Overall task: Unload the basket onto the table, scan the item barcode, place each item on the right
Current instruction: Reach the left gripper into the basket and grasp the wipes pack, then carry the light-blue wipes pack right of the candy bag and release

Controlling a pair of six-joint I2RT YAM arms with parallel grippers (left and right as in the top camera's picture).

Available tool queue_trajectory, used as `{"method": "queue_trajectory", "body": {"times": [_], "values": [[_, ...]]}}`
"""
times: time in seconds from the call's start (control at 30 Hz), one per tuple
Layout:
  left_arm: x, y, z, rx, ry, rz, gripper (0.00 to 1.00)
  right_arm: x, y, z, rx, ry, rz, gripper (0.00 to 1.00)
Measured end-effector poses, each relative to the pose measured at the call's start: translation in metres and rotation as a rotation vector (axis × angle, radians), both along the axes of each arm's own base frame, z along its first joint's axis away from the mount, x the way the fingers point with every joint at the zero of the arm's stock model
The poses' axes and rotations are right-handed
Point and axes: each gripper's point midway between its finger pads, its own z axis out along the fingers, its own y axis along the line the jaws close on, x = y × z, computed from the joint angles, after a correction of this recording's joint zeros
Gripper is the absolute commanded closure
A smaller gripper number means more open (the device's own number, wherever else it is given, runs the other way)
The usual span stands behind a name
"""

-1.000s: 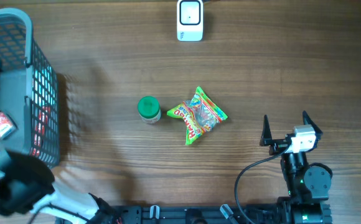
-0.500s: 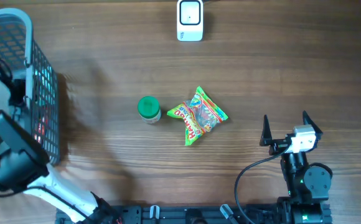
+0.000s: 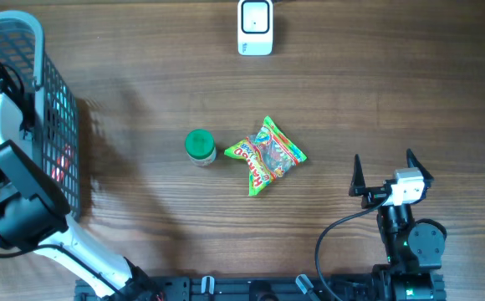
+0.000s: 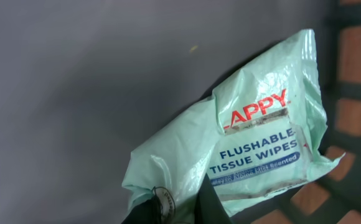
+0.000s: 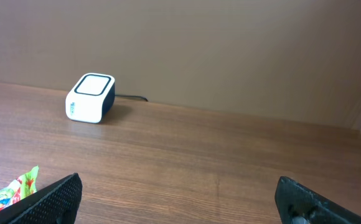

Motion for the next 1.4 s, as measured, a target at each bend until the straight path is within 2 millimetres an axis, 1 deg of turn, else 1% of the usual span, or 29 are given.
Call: {"method": "queue_trajectory", "body": {"times": [0.1,0.13,0.2,0.27,0.33,0.37,0.4,0.43,0.47,0.5,0.53,0.57,0.63,0.67,0.7,0.73,0.77,0.83,0.87,0.9,0.93,1.0,1.03,1.07,1.1,1.17,1.27,1.37,1.4], "values": [[-0.021,-0.002,0.011,-0.037,0.057,0.024,0.96,0.000,0.000,0.000,0.000,0.000,0.000,0.00],[-0.029,0.000,0.019,-0.048,0.073,0.038,0.96,0.000,0.000,0.000,0.000,0.000,0.000,0.00],[-0.036,0.007,0.044,-0.037,0.056,0.061,0.96,0.000,0.000,0.000,0.000,0.000,0.000,0.00],[-0.037,0.023,0.099,0.026,-0.040,0.093,0.96,0.000,0.000,0.000,0.000,0.000,0.000,0.00],[-0.040,0.034,0.169,0.127,-0.180,0.116,0.96,0.000,0.000,0.000,0.000,0.000,0.000,0.00],[-0.045,0.034,0.214,0.194,-0.272,0.125,0.96,0.000,0.000,0.000,0.000,0.000,0.000,0.00],[-0.051,0.031,0.248,0.245,-0.342,0.127,0.96,0.000,0.000,0.000,0.000,0.000,0.000,0.00],[-0.062,0.021,0.294,0.311,-0.438,0.127,0.96,0.000,0.000,0.000,0.000,0.000,0.000,0.00],[-0.072,0.010,0.324,0.353,-0.506,0.123,0.96,0.000,0.000,0.000,0.000,0.000,0.000,0.00],[-0.085,-0.009,0.359,0.398,-0.589,0.108,0.96,0.000,0.000,0.000,0.000,0.000,0.000,0.00],[-0.095,-0.027,0.383,0.425,-0.652,0.087,0.96,0.000,0.000,0.000,0.000,0.000,0.000,0.00],[-0.105,-0.053,0.407,0.442,-0.726,0.045,0.96,0.000,0.000,0.000,0.000,0.000,0.000,0.00],[-0.116,-0.100,0.434,0.434,-0.831,-0.060,0.96,0.000,0.000,0.000,0.000,0.000,0.000,0.00],[-0.118,-0.132,0.445,0.406,-0.884,-0.149,0.96,0.000,0.000,0.000,0.000,0.000,0.000,0.00],[-0.117,-0.153,0.448,0.377,-0.910,-0.213,0.96,0.000,0.000,0.000,0.000,0.000,0.000,0.00],[-0.113,-0.180,0.447,0.331,-0.927,-0.302,0.96,0.000,0.000,0.000,0.000,0.000,0.000,0.00],[-0.109,-0.199,0.443,0.292,-0.931,-0.367,0.96,0.000,0.000,0.000,0.000,0.000,0.000,0.00],[-0.092,-0.243,0.422,0.198,-0.893,-0.516,0.96,0.000,0.000,0.000,0.000,0.000,0.000,0.00],[-0.086,-0.256,0.413,0.175,-0.871,-0.556,0.96,0.000,0.000,0.000,0.000,0.000,0.000,0.00],[-0.071,-0.294,0.384,0.111,-0.798,-0.670,0.96,0.000,0.000,0.000,0.000,0.000,0.000,0.00],[-0.063,-0.314,0.366,0.088,-0.752,-0.723,0.96,0.000,0.000,0.000,0.000,0.000,0.000,0.00],[-0.043,-0.365,0.312,0.047,-0.615,-0.847,0.96,0.000,0.000,0.000,0.000,0.000,0.000,0.00],[-0.037,-0.393,0.281,0.030,-0.544,-0.912,0.96,0.000,0.000,0.000,0.000,0.000,0.000,0.00],[-0.033,-0.414,0.256,0.019,-0.485,-0.960,0.96,0.000,0.000,0.000,0.000,0.000,0.000,0.00],[-0.032,-0.432,0.235,0.009,-0.437,-1.001,0.96,0.000,0.000,0.000,0.000,0.000,0.000,0.00],[-0.031,-0.476,0.183,-0.004,-0.331,-1.095,0.96,0.000,0.000,0.000,0.000,0.000,0.000,0.00],[-0.037,-0.524,0.124,-0.020,-0.235,-1.195,0.96,0.000,0.000,0.000,0.000,0.000,0.000,0.00],[-0.049,-0.566,0.079,-0.048,-0.184,-1.280,0.96,0.000,0.000,0.000,0.000,0.000,0.000,0.00],[-0.053,-0.575,0.070,-0.054,-0.177,-1.299,0.96,0.000,0.000,0.000,0.000,0.000,0.000,0.00]]}}
